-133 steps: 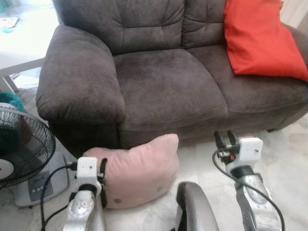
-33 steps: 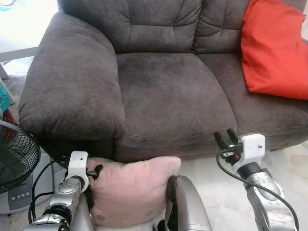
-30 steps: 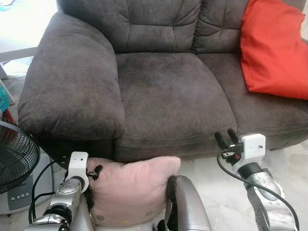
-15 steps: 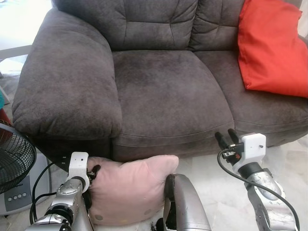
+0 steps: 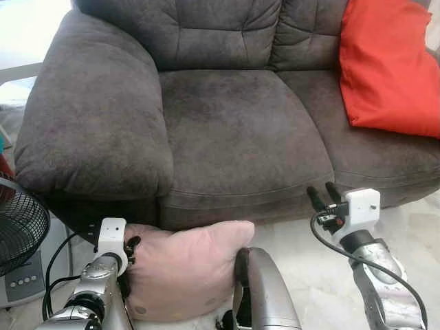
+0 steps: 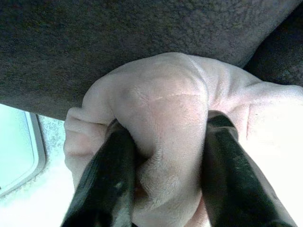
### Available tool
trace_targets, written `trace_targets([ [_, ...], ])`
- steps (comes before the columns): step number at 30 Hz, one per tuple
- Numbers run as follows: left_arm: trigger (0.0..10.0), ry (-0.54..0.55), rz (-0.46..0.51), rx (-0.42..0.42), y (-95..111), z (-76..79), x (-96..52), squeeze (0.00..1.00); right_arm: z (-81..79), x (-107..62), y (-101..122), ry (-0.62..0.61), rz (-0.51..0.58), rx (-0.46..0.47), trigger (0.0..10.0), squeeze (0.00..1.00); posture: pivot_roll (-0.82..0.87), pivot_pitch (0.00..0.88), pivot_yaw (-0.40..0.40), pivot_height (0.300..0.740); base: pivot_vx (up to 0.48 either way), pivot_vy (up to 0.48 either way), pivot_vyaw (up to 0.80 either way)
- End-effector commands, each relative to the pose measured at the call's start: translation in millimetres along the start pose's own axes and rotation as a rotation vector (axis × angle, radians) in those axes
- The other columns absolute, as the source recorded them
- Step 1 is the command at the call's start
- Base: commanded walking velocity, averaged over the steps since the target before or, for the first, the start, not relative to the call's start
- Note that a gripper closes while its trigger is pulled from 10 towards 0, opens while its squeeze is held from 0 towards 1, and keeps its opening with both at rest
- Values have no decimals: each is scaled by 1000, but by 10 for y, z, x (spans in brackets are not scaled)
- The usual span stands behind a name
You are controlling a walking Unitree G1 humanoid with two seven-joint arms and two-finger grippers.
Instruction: Move the pillow to the sofa from floor
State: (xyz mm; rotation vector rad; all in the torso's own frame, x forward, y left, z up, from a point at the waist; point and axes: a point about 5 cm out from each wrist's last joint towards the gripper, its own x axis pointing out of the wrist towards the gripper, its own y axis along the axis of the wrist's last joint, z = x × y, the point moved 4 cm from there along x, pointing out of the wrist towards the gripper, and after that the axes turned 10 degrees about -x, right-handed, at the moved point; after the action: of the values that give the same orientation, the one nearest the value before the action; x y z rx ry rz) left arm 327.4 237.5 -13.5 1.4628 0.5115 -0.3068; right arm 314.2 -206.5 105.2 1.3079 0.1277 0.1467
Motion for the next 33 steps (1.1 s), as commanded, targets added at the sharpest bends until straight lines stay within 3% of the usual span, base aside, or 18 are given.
trace_targets([
  [1, 0, -11, -42, 12, -120, 57, -11, 0, 71, -16, 0, -20, -3, -1, 10000, 0, -69, 102, -195, 466, 0, 0, 0],
  [18, 0, -24, -36, -17, -112, 37, -17, 0, 30, 30, 5, -20, 6, 11, 10000, 0, -45, 88, -184, 466, 0, 0, 0],
  [24, 0, 2, 20, -41, -29, -1, -16, 0, -14, 54, -3, -19, 10, 21, 10000, 0, -35, 79, -171, 466, 0, 0, 0],
  [25, 3608, 16, 31, -47, -11, -16, -16, 0, -17, 57, -3, -20, 11, 24, 10000, 0, -35, 79, -170, 466, 0, 0, 0],
  [26, 9294, 39, 45, -53, 11, -45, -18, 0, -25, 60, -5, -21, 12, 26, 10000, 0, -35, 77, -167, 466, 0, 0, 0],
  [27, 9294, 43, 48, -54, 16, -52, -18, 0, -27, 61, -6, -22, 12, 27, 10000, 0, -35, 77, -167, 466, 0, 0, 0],
  [28, 10000, 57, 74, -58, 41, -67, -25, 0, -31, 60, -7, -22, 13, 27, 10000, 0, -35, 73, -162, 466, 0, 0, 0],
  [33, 10000, 22, 105, -67, 22, 12, -45, 0, -42, 49, -25, -27, 12, 32, 10000, 0, -30, 71, -152, 466, 0, 0, 0],
])
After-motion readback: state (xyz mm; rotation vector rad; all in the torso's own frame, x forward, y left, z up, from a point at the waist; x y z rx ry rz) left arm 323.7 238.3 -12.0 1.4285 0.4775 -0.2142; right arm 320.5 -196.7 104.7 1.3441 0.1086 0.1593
